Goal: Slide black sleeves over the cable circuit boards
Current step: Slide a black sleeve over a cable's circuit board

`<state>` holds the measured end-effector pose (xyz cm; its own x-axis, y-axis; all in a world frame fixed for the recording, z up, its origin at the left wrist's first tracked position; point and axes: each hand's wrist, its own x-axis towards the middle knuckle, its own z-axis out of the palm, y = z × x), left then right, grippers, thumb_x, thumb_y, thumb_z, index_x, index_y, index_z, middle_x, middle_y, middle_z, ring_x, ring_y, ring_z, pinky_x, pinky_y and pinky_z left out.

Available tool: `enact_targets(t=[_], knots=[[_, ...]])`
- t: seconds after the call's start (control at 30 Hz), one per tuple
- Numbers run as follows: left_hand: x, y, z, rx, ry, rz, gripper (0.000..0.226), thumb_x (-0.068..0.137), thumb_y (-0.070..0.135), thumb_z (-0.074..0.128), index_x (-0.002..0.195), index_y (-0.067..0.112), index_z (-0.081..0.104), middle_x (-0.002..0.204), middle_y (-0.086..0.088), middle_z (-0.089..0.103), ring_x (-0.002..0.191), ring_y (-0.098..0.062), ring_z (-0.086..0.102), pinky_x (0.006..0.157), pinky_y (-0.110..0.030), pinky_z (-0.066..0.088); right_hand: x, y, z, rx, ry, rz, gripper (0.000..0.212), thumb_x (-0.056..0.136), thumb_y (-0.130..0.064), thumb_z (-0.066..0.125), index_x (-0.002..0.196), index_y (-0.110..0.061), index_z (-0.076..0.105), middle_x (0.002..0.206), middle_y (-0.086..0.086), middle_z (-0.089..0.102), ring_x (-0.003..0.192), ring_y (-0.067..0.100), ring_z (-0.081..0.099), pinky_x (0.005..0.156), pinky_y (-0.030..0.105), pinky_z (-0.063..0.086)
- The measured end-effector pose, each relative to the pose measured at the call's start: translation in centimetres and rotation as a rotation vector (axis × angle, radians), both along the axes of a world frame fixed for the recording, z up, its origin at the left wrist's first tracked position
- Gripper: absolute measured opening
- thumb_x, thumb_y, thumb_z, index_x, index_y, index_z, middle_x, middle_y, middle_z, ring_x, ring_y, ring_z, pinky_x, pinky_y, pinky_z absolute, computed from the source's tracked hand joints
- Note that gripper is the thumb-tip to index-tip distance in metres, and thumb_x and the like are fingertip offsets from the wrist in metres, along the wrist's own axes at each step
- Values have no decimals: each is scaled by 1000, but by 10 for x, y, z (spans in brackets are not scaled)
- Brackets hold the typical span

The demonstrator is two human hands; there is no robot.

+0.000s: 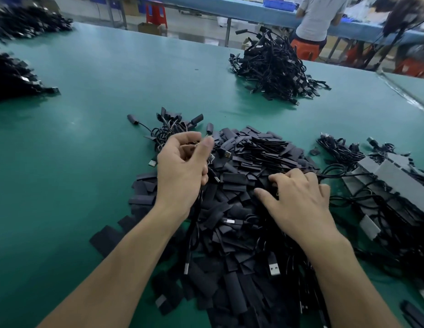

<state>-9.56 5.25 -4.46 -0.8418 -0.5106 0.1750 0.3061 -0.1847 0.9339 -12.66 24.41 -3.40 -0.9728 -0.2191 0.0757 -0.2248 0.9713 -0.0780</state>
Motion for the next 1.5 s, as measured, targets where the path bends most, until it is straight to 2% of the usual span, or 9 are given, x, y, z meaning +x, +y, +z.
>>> enact_targets(t=[0.13,0.27,0.43,0.53,0.63,0.93,1.13,1.3,1.5], knots=[[0,4,-3,-77,-24,-60,11,96,6,63,102,14,66,73,3,69,60,-9,63,53,-20,52,2,-4,-4,-106,69,-17,32,96,-48,52,121,-30,63,118,1,57,116,25,44,94,42,32],[2,7,-3,-78,-40,-121,17,103,11,53,96,18,66,78,-3,75,63,-16,71,55,-23,56,2,-5,-6,-221,204,6,10,95,-30,60,103,-26,64,104,-1,66,104,25,52,84,39,32],[3,7,-6,-107,-80,-179,17,105,20,49,97,17,63,70,-7,73,49,-19,67,42,-24,51,-1,-5,-5,-304,259,82,35,93,-36,62,125,-24,60,113,1,61,109,25,53,91,42,41],[3,6,-12,-194,-118,-188,20,104,23,51,91,16,64,60,-5,68,41,-15,60,37,-21,44,0,-10,-7,-222,161,240,36,92,-39,62,126,-29,64,108,-4,58,109,21,51,92,39,41],[3,8,-16,-285,-139,-203,21,104,23,51,88,19,64,58,-3,67,39,-13,58,37,-20,41,-3,-13,-9,-190,86,238,38,94,-38,59,131,-32,62,110,-4,59,110,22,52,95,40,43],[3,8,-15,-267,-164,-292,13,104,17,51,112,27,54,64,5,65,50,-9,56,42,-19,42,-3,-8,-8,-350,160,177,16,95,-33,61,106,-29,72,100,-6,65,96,22,61,78,36,48],[4,9,-13,-268,-196,-313,26,99,5,44,112,26,52,67,9,65,56,-7,55,42,-21,41,-7,-14,-11,-142,-2,221,41,97,-42,50,138,-38,51,113,-6,48,110,22,47,94,41,40],[5,8,-14,-283,-166,-323,13,105,13,43,108,24,48,73,3,71,56,-10,59,42,-21,42,-7,-11,-15,-349,128,213,22,96,-37,59,113,-27,71,95,-5,47,94,20,51,80,38,46],[6,9,-15,-280,-136,-305,7,106,17,46,100,15,51,78,-5,75,50,-15,64,40,-20,42,-8,-1,-15,-658,230,180,4,89,-27,71,91,-27,75,90,-11,56,79,4,54,72,20,44]])
